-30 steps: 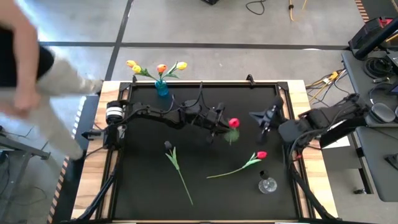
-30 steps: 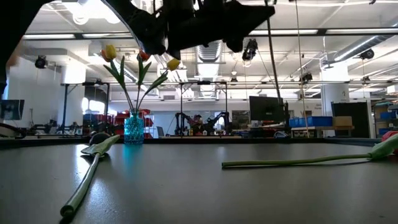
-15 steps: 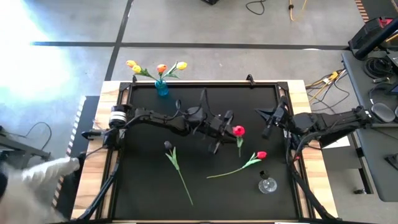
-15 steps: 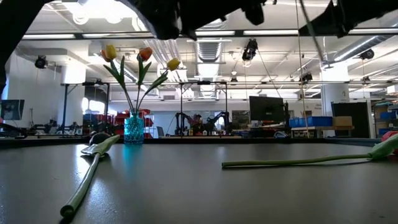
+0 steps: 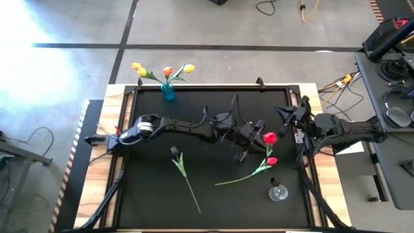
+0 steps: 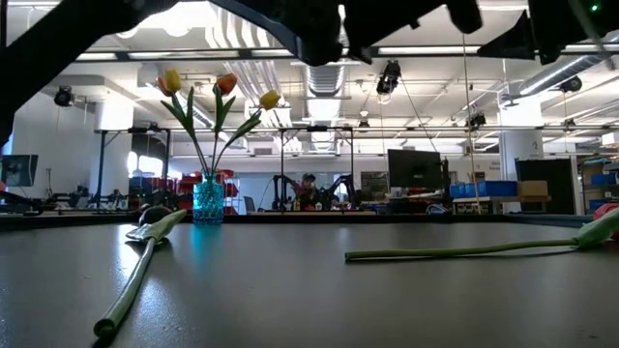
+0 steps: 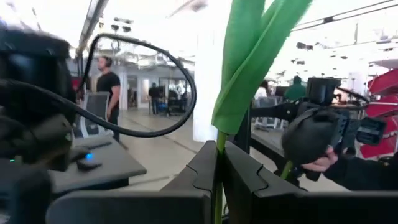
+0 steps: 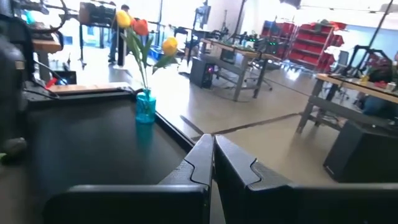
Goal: Sort flowers into vase by color
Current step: Put the top red flower into the transparent vase
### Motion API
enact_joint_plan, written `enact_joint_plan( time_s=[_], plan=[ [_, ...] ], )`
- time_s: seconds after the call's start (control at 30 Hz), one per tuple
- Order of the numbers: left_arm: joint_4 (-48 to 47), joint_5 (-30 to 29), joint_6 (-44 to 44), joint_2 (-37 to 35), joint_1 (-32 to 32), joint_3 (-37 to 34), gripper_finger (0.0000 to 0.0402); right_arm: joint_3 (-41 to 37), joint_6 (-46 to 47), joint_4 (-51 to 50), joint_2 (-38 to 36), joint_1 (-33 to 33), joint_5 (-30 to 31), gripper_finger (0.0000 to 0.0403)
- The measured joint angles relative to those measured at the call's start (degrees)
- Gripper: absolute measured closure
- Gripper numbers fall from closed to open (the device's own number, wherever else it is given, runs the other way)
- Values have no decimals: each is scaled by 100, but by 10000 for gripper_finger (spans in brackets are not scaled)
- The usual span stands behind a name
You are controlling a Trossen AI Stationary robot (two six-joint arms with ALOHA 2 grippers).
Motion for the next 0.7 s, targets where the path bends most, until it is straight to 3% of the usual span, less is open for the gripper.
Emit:
enact_joint_plan(
  time_s=[0.27, 0.53, 0.7],
  plan=[
    [-666, 134, 90, 764, -189, 1478, 401, -43, -113, 8, -33, -252, -3, 394],
    [-1710, -625, 596, 1490, -313, 2742, 401, -49, -116, 8, -35, -454, -3, 394],
    [-1456, -876, 477, 1542, -457, 2667, 401, -51, -114, 9, -33, -485, -3, 394]
  ],
)
